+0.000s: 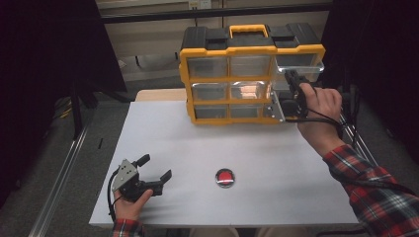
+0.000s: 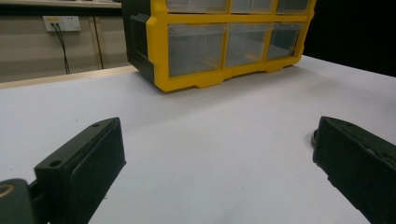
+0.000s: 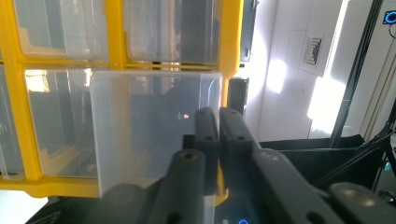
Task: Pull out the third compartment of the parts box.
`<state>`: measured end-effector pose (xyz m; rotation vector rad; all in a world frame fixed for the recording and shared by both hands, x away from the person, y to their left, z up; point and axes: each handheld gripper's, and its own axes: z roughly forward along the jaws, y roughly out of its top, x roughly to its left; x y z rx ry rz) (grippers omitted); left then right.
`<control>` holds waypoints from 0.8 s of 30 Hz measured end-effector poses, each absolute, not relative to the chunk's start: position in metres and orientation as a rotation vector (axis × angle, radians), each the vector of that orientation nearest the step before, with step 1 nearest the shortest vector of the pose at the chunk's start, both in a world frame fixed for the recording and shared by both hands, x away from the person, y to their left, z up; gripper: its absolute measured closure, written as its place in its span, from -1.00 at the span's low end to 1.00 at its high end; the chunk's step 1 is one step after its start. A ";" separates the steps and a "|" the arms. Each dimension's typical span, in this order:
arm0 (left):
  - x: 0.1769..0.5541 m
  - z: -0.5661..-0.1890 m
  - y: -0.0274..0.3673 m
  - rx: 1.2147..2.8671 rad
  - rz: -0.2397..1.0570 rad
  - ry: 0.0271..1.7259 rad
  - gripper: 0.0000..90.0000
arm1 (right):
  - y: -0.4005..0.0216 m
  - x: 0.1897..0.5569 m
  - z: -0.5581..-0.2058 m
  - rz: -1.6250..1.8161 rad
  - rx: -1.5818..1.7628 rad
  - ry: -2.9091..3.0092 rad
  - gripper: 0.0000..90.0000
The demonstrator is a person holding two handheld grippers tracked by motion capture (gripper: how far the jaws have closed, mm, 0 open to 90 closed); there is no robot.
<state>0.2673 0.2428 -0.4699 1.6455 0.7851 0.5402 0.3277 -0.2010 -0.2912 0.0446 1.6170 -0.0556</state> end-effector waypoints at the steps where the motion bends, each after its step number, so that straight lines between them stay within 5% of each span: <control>1: 0.267 -0.470 0.243 1.646 0.540 0.785 -0.95 | -0.201 0.329 -0.291 -0.047 0.045 1.615 0.81; 13: 0.268 -0.471 0.241 1.650 0.541 0.792 -0.95 | -0.205 0.342 -0.291 -0.076 0.080 1.671 0.52; 18: 0.268 -0.471 0.241 1.645 0.539 0.795 -0.95 | -0.207 0.344 -0.287 -0.097 0.060 1.676 0.75; 24: 0.268 -0.470 0.242 1.653 0.547 0.786 -0.95 | -0.207 0.340 -0.287 -0.075 0.073 1.680 0.76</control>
